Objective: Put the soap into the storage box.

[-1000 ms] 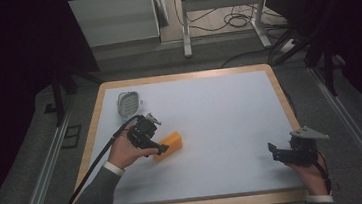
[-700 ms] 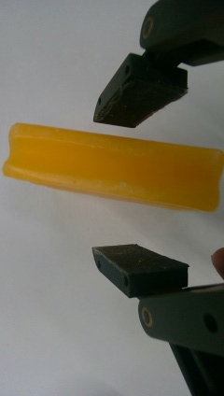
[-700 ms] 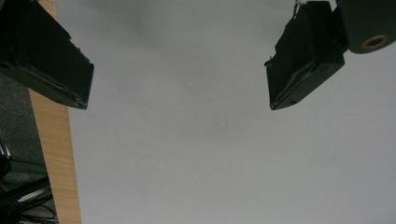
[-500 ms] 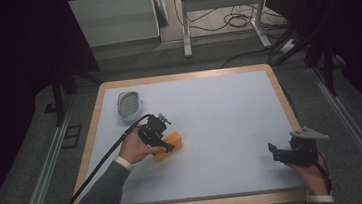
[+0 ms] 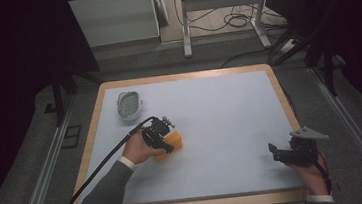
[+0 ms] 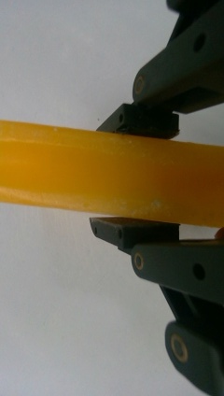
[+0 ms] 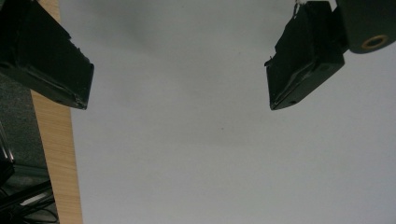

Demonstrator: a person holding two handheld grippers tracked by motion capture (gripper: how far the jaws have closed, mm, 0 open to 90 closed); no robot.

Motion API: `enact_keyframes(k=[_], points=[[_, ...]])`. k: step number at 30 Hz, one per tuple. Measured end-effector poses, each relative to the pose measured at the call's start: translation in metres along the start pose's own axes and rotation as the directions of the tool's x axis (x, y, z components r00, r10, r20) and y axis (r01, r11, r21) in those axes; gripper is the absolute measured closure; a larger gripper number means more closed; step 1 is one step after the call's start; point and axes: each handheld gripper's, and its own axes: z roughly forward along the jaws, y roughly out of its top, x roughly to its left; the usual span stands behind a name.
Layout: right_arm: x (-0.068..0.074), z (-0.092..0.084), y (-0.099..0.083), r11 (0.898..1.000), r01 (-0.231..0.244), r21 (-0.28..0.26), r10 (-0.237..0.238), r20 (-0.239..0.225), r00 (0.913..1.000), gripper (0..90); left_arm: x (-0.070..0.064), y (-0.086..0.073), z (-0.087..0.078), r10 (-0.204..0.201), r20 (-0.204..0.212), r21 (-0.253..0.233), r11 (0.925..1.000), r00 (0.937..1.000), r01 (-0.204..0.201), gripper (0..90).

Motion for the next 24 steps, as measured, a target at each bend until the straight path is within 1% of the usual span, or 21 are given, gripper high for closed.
enact_keyframes(k=[2,4,6,12,14,17,19,24], points=[[0.0,0.0,0.0,1.0,0.001,0.001,-0.001,0.002,1.0,7.5,0.0,0.0,0.0,0.009,-0.001,0.005,0.9999,1.0,-0.009,59.2],[-0.001,0.0,0.0,1.0,-0.001,0.002,0.001,0.003,1.0,7.5,0.0,0.0,0.0,0.006,-0.007,-0.005,1.0,1.0,-0.006,60.1],[-0.001,0.0,0.0,1.0,0.0,0.002,0.0,0.005,1.0,7.5,0.0,-0.001,-0.001,0.014,-0.01,-0.002,0.9999,0.9998,-0.014,60.6],[-0.002,-0.001,0.0,1.0,-0.002,0.0,0.002,0.01,0.9999,7.5,0.003,-0.003,-0.003,-0.002,-0.001,-0.018,0.9998,1.0,0.002,61.2],[-0.003,-0.001,-0.001,1.0,-0.004,0.0,0.004,0.01,0.9999,7.5,0.004,-0.004,-0.007,-0.005,-0.001,-0.025,0.9997,1.0,0.005,61.2],[-0.003,-0.001,-0.001,1.0,-0.006,0.0,0.006,0.013,0.9999,7.5,0.007,-0.005,-0.015,-0.014,0.0,-0.049,0.9987,0.9999,0.014,61.3],[-0.003,-0.001,-0.001,1.0,-0.007,-0.001,0.007,0.014,0.9999,7.5,0.009,-0.006,-0.02,-0.024,0.003,-0.062,0.9978,0.9997,0.024,61.3],[-0.002,-0.001,0.0,1.0,-0.003,-0.001,0.003,0.014,0.9999,7.5,0.017,-0.008,-0.033,-0.043,-0.005,-0.092,0.9948,0.9991,0.042,61.3]])
